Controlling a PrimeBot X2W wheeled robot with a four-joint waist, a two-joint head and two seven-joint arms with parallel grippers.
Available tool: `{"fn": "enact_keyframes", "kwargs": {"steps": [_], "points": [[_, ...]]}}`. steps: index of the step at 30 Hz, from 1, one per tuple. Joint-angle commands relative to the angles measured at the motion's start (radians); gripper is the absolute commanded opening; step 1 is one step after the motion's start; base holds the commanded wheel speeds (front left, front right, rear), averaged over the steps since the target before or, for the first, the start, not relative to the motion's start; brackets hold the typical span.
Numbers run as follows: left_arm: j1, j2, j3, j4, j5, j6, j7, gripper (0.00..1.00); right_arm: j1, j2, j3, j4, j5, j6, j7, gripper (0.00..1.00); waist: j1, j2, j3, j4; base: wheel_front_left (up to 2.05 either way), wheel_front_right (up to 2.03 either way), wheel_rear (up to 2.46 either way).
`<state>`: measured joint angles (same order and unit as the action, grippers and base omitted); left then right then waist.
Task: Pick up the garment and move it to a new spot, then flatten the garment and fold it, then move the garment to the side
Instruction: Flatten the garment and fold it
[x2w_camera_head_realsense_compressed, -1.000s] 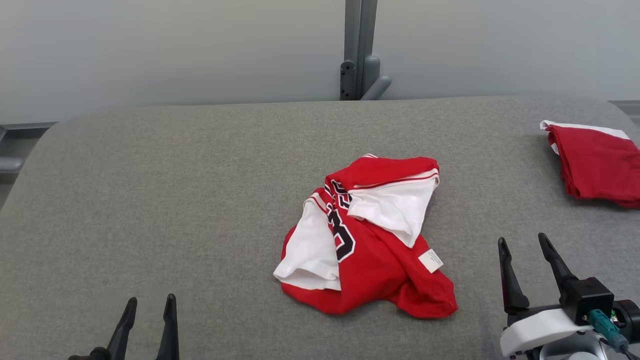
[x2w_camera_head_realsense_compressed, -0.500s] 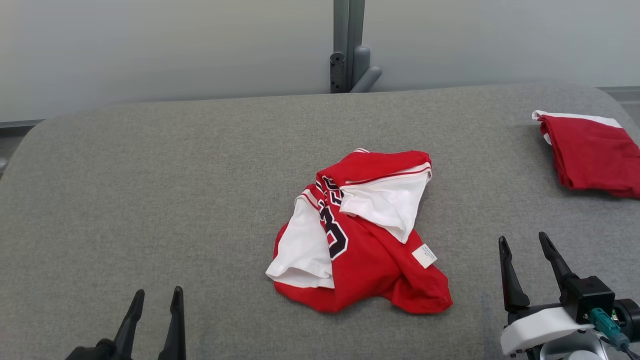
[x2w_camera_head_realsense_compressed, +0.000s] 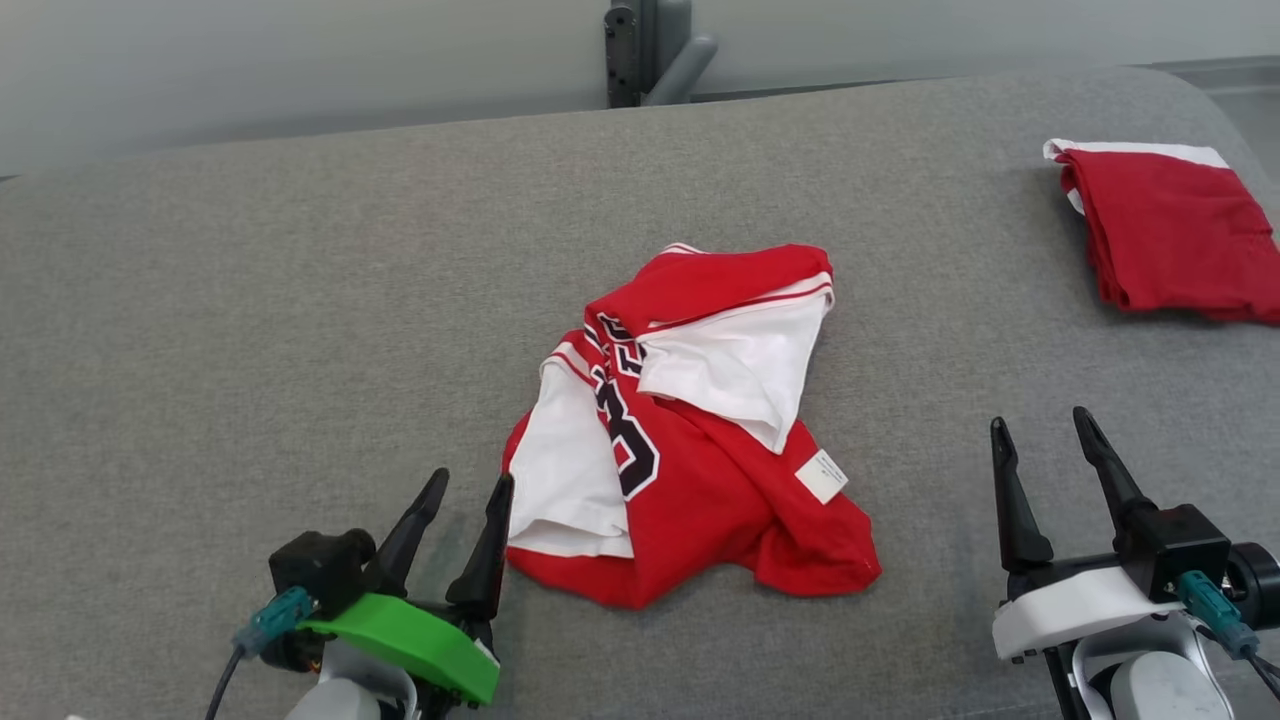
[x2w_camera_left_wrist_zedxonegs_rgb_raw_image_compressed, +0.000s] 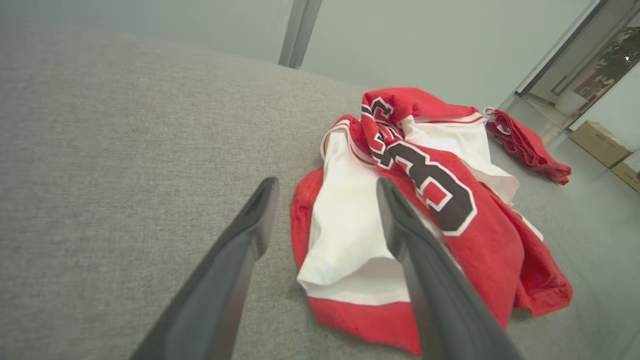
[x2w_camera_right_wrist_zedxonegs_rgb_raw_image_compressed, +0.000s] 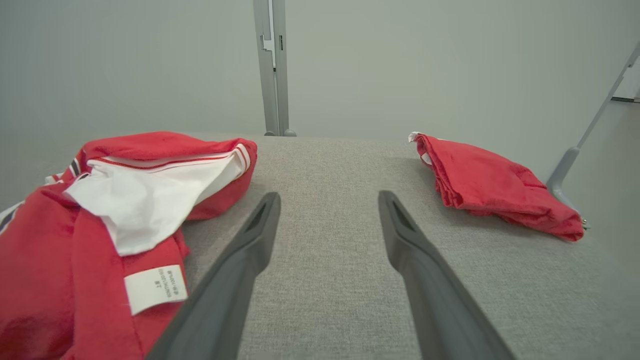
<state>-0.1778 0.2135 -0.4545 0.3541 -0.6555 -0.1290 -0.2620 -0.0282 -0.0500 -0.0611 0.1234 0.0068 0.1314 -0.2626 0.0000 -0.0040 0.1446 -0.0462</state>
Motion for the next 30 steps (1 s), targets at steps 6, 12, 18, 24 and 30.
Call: {"fn": "enact_keyframes", "kwargs": {"steps": [6, 12, 18, 24, 30], "points": [[-0.097, 0.019, -0.114, 0.028, -0.102, -0.003, -0.002, 1.0, -0.018, -0.001, -0.002, -0.005, 0.006, -0.002, -0.003, 1.0, 0.0, 0.004, 0.054, -0.079, 0.0, 0.0, 0.0], [-0.131, 0.027, -0.238, -0.026, -0.19, -0.003, -0.003, 1.0, -0.024, -0.001, -0.008, -0.006, 0.014, -0.002, -0.003, 1.0, 0.0, 0.004, 0.073, -0.101, 0.0, 0.0, 0.0], [-0.141, 0.071, -0.32, -0.044, -0.232, -0.003, 0.008, 1.0, -0.03, -0.001, -0.006, -0.004, 0.024, -0.002, -0.003, 1.0, 0.0, 0.004, 0.09, -0.113, 0.0, 0.0, 0.0], [-0.095, 0.107, -0.308, -0.021, -0.21, 0.008, 0.002, 1.0, -0.028, -0.001, -0.017, -0.003, 0.034, -0.002, -0.003, 1.0, 0.0, 0.004, 0.099, -0.117, 0.0, 0.0, 0.0], [-0.06, 0.092, -0.318, -0.041, -0.214, 0.007, -0.001, 1.0, -0.029, -0.001, -0.022, 0.003, 0.039, -0.002, -0.003, 1.0, 0.0, 0.004, 0.103, -0.113, 0.0, 0.0, 0.0]]}}
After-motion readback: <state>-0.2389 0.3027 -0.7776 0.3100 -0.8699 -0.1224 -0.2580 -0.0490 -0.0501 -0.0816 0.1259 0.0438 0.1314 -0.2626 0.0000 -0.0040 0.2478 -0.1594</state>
